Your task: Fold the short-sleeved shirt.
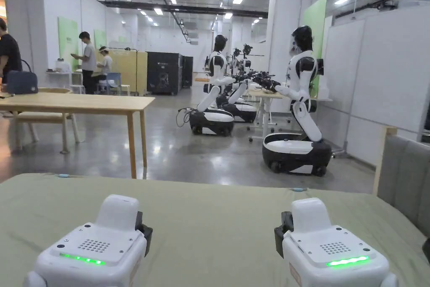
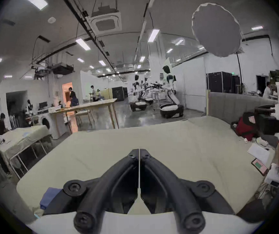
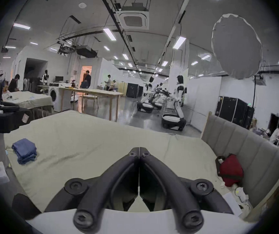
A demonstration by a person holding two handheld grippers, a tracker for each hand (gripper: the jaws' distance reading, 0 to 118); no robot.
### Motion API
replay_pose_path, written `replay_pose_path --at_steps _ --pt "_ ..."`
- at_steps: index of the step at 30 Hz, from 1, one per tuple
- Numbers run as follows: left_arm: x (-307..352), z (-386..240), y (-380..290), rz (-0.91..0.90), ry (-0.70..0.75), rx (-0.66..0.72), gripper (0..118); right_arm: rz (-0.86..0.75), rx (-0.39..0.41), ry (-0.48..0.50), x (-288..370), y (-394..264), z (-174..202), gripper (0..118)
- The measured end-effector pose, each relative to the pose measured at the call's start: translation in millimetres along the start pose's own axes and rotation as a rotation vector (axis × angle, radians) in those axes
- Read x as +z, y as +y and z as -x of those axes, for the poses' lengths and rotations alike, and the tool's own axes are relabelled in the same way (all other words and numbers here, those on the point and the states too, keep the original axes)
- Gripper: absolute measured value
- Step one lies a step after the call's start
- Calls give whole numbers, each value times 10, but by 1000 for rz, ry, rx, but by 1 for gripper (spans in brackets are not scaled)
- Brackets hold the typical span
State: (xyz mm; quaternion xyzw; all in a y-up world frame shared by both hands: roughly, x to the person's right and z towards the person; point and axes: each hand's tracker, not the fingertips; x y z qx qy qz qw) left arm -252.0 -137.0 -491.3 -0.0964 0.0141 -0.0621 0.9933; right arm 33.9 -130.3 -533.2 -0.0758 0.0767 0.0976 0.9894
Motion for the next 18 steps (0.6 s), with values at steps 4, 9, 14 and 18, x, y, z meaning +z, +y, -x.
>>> replay_pose_path --at_steps 4,9,14,18 --pt "-24 47 102 -10 -10 43 0 -16 -63 11 26 25 -34 1" --pt "-1 -1 117 -27 -28 47 3 -57 -104 25 44 22 -39 1" --pt "-5 -19 93 -42 -26 71 8 -67 -127 25 52 0 -40 2" --pt "2 -1 81 -50 -21 90 19 -66 -129 29 61 -8 -33 19"
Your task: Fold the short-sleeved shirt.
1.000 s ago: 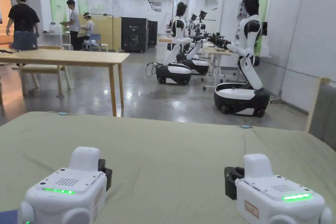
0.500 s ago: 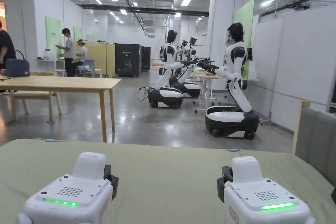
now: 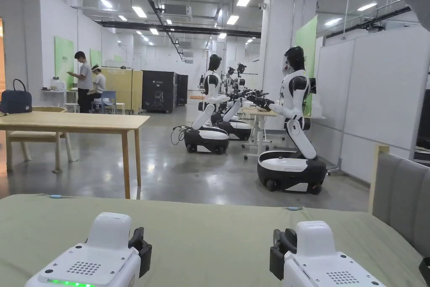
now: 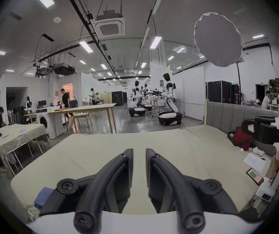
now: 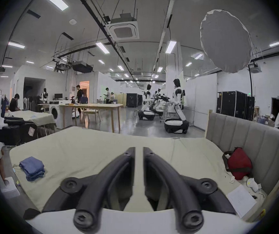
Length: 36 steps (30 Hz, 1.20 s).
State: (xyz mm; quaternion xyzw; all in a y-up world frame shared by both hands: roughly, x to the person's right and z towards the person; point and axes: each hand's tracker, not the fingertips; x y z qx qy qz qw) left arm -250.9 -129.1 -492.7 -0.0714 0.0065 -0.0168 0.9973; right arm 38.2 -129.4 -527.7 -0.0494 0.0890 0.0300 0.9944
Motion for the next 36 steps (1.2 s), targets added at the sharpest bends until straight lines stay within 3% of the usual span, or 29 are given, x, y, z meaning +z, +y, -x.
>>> replay_pose_path --at_steps 5,7,8,13,18,25,31,36 --pt "16 7 -11 -1 -6 28 42 2 2 1 -7 -16 17 58" --pt "-7 -4 -25 0 -2 19 86 3 8 4 -4 -18 35 77" --pt "-1 -9 -32 -3 -6 13 98 4 14 4 -4 -18 47 85" --pt "-11 -44 -45 -1 -14 -20 118 -5 22 -8 17 -12 71 115" --pt "22 -36 -14 -34 -18 -8 118 26 15 18 13 53 109 118" --pt "83 -10 58 -49 -25 15 118 40 -112 -78 35 199 81 118" --pt "96 -42 47 -49 -23 1 118 71 -134 -188 65 320 155 118" --pt "104 -52 43 -50 -33 4 118 78 -180 -133 101 336 113 118"
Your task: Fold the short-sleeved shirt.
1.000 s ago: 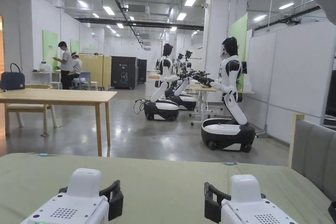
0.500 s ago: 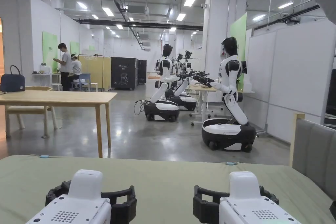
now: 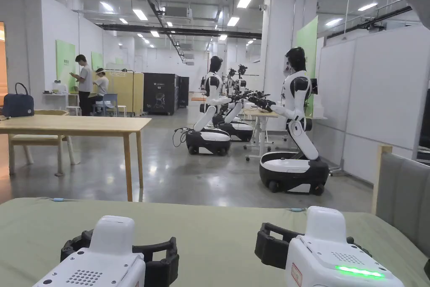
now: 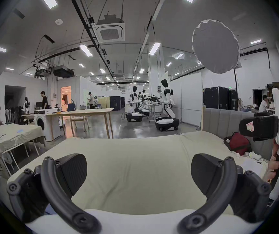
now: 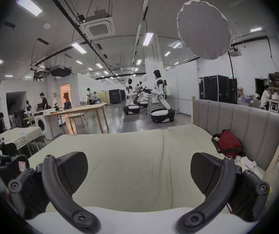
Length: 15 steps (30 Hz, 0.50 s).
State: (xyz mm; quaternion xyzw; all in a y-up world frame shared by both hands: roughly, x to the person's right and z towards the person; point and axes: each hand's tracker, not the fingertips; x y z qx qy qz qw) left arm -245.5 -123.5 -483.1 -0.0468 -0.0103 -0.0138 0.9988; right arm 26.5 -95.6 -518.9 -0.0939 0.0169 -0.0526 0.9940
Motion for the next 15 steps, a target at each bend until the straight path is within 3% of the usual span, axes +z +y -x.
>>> replay_pose_path --at_steps 5,15 --pt "7 -3 -8 4 0 4 118 -13 8 24 2 -44 -16 118" --pt "10 8 -24 7 10 10 118 -52 118 -12 -51 -179 80 118"
